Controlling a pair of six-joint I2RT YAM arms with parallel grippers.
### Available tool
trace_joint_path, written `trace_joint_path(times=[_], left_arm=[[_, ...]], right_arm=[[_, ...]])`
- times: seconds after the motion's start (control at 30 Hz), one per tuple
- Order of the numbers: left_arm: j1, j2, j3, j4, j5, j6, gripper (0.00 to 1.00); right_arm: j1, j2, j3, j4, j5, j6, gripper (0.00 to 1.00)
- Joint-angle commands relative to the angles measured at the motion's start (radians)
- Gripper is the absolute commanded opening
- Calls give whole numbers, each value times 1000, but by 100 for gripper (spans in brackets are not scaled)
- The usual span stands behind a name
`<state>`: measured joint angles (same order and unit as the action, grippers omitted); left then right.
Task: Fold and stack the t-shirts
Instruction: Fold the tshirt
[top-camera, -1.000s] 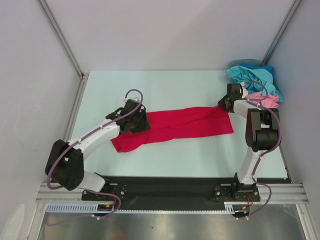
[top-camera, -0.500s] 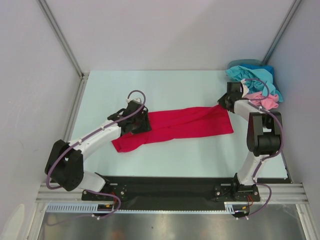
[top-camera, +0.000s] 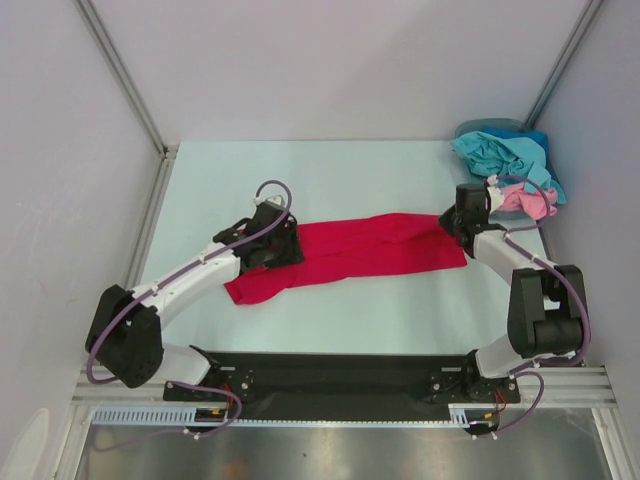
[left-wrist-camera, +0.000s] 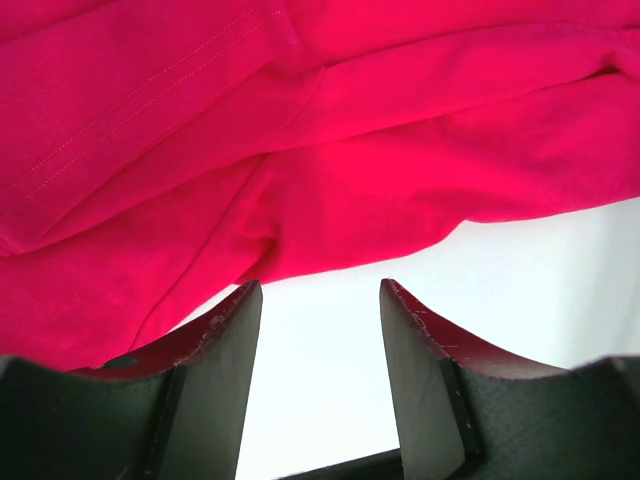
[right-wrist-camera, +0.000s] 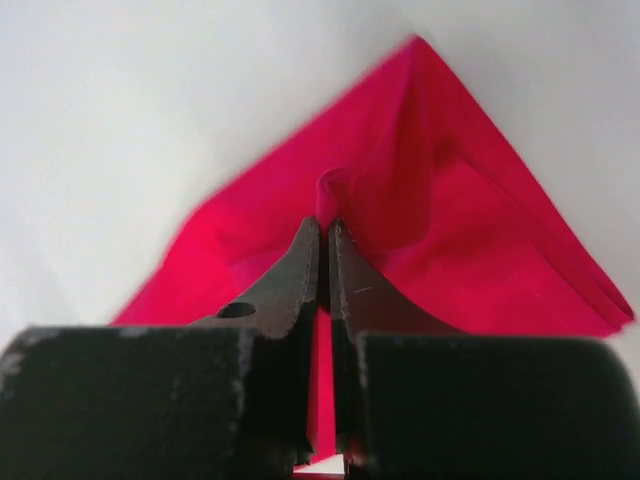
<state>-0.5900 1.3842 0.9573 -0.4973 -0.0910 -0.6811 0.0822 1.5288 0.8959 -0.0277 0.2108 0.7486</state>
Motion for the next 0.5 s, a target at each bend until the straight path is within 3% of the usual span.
trace_joint_path(times=[0.0,0.23,0.47], left_arm=[[-10,-48,34,-1,-16,-8,56],[-13,-54,37,-1,-13,0,56],[-11,-70,23,-7,-16,6,56]], right_arm=[[4,-82,-90,53,53,23,0],[11,-88,-147,63,79,26,0],[8,60,-23,66,96,-2,0]])
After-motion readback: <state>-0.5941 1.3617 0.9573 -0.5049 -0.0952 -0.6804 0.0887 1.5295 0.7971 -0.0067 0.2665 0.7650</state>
